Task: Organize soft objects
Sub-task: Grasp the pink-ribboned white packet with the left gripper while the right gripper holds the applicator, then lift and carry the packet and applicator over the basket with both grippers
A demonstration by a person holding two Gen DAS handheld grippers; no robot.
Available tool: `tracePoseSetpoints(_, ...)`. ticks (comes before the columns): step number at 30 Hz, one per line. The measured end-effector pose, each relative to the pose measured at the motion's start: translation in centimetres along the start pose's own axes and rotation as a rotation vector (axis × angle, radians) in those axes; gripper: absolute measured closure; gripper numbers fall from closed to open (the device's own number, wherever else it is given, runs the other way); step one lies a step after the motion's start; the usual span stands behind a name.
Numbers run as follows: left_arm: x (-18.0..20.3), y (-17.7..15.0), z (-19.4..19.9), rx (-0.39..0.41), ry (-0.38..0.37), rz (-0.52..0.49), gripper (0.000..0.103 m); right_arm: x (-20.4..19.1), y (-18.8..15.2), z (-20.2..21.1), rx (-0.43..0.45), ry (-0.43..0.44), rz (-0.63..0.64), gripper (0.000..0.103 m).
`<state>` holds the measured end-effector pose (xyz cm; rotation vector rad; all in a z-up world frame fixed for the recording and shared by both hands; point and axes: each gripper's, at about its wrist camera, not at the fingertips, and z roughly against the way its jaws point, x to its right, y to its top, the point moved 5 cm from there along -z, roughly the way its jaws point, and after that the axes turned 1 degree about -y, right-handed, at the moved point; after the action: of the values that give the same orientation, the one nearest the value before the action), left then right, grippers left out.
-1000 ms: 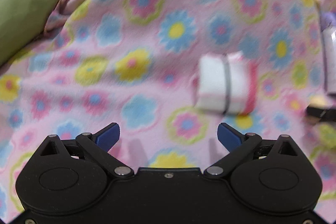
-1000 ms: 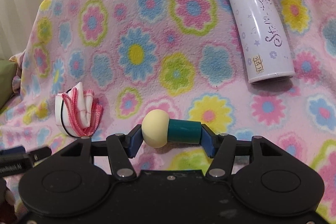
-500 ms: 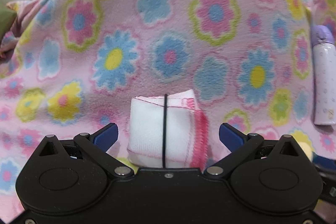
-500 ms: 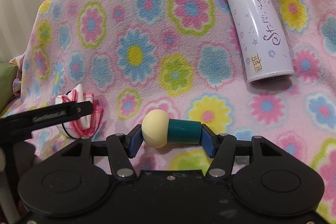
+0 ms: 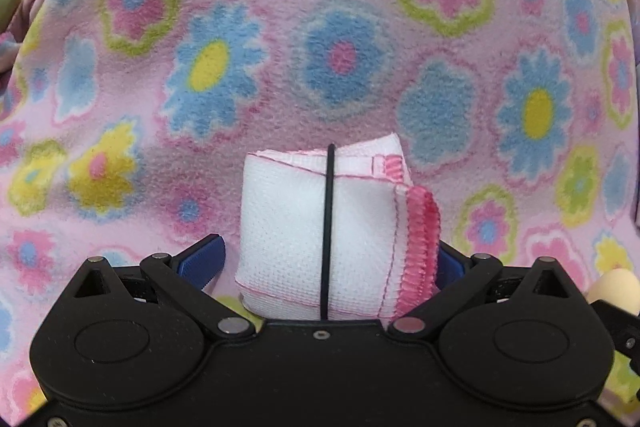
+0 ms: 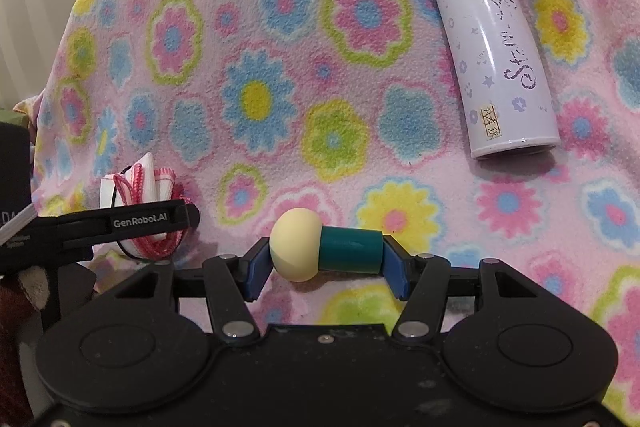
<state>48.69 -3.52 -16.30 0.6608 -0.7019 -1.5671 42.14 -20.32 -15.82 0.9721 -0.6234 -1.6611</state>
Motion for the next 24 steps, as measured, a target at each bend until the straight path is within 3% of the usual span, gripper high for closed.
tracePoseSetpoints(8, -0.06, 0.14, -0.3, -0.018, -0.008, 0.004, 0.004, -0.52, 0.06, -0.37, -0.002, -0.044, 0.044, 0.046)
tracePoseSetpoints(24, -0.37, 0.17, -0.27, -0.011, -0.016, 0.023, 0.005, -0.26, 0.02, -0.28, 0.008, -0.035, 0.03, 0.046)
